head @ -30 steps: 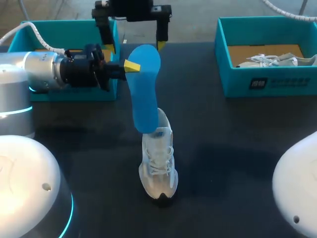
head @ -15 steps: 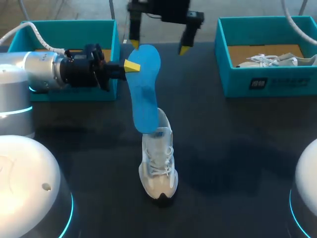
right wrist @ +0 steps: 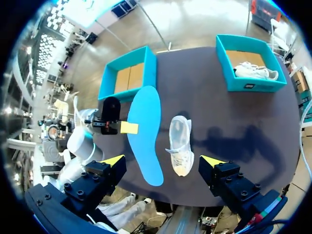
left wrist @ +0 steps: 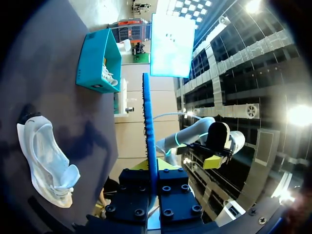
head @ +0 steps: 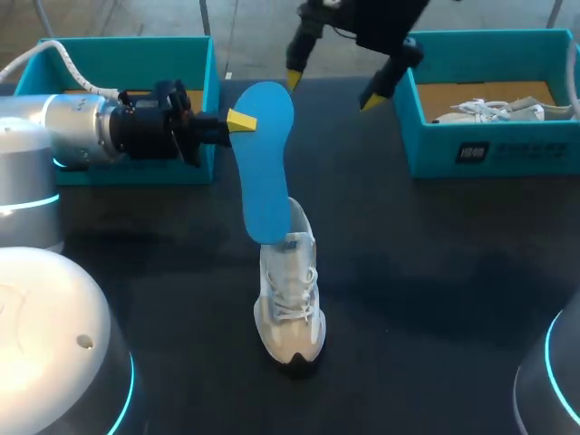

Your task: Take the shoe out of the shoebox, open the shoe tongue, remove and reinsert the insole, then place the shoe into the shoebox

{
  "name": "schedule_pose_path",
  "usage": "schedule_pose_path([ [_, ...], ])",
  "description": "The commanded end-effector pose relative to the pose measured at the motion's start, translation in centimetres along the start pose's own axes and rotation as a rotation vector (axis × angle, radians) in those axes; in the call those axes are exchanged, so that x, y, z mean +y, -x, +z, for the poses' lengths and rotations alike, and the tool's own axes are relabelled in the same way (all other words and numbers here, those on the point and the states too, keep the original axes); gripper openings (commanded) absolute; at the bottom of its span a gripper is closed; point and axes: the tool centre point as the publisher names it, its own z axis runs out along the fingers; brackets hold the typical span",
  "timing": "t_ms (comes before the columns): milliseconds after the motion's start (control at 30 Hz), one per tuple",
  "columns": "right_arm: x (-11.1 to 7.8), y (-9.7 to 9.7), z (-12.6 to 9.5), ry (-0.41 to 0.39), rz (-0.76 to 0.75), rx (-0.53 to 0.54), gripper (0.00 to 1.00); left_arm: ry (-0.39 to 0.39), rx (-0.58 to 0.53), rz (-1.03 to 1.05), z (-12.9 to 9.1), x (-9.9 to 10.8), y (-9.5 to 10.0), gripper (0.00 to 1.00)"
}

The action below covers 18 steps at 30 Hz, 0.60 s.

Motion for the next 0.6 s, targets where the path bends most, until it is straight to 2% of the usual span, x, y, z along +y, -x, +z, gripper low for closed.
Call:
schedule_pose_path([
  [33,0.0,1.1,0.7,0.002,-0.005,0.533,1.0,-0.001,-0.003,0.0,0.0,0.1,0.0,0.0],
  [300,-0.1,2.4,1.4,0.037,0.024,0.694,1.0,-0.001,-0.003,0.0,0.0,0.1,0.0,0.0],
  [600,-0.2,3.6,2.1,0.011,0.047,0.842,1.0,-0.001,-0.003,0.0,0.0,0.1,0.0,0.0],
])
